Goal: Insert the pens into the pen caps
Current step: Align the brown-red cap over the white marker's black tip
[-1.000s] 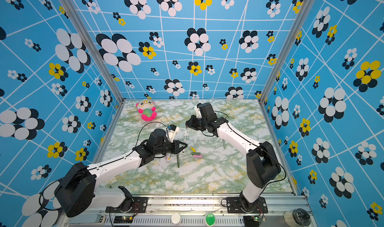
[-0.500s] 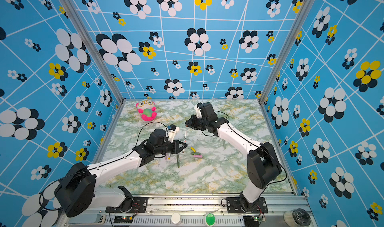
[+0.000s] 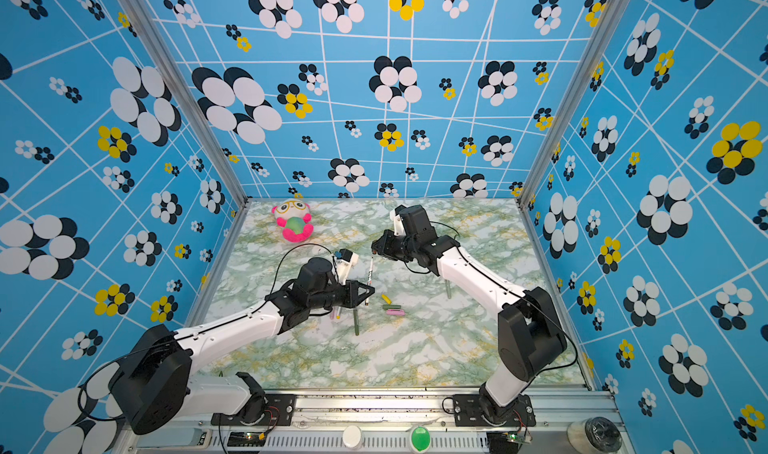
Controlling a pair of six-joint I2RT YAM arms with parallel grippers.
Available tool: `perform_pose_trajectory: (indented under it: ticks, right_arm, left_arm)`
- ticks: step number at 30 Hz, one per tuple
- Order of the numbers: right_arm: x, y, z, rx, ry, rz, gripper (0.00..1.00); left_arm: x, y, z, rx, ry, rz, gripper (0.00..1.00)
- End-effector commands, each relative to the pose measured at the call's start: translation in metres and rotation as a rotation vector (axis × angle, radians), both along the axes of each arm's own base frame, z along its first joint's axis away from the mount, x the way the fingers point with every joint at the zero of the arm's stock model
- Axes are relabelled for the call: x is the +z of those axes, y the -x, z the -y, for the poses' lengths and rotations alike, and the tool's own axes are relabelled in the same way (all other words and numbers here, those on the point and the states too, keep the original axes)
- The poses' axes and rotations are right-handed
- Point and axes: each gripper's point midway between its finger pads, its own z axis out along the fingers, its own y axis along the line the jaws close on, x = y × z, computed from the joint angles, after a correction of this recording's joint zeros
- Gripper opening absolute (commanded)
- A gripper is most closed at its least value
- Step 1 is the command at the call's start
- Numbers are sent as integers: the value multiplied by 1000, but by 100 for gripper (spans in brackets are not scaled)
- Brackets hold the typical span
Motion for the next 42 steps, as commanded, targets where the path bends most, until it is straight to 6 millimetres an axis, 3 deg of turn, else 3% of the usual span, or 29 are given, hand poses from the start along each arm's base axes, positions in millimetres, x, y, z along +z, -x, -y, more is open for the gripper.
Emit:
perform_pose_trajectory:
  ticks: [1, 21, 42]
  right_arm:
    - [10, 5, 0, 22, -21, 24, 9]
    - [-7, 5, -6, 39, -8, -7, 9]
    - [2, 15, -15, 82, -27, 4, 9]
  left_arm:
    - [10, -7, 6, 1, 14, 38, 0]
    - [14, -7, 7, -3, 15, 44, 0]
    - [8, -9, 4, 10, 5, 42, 0]
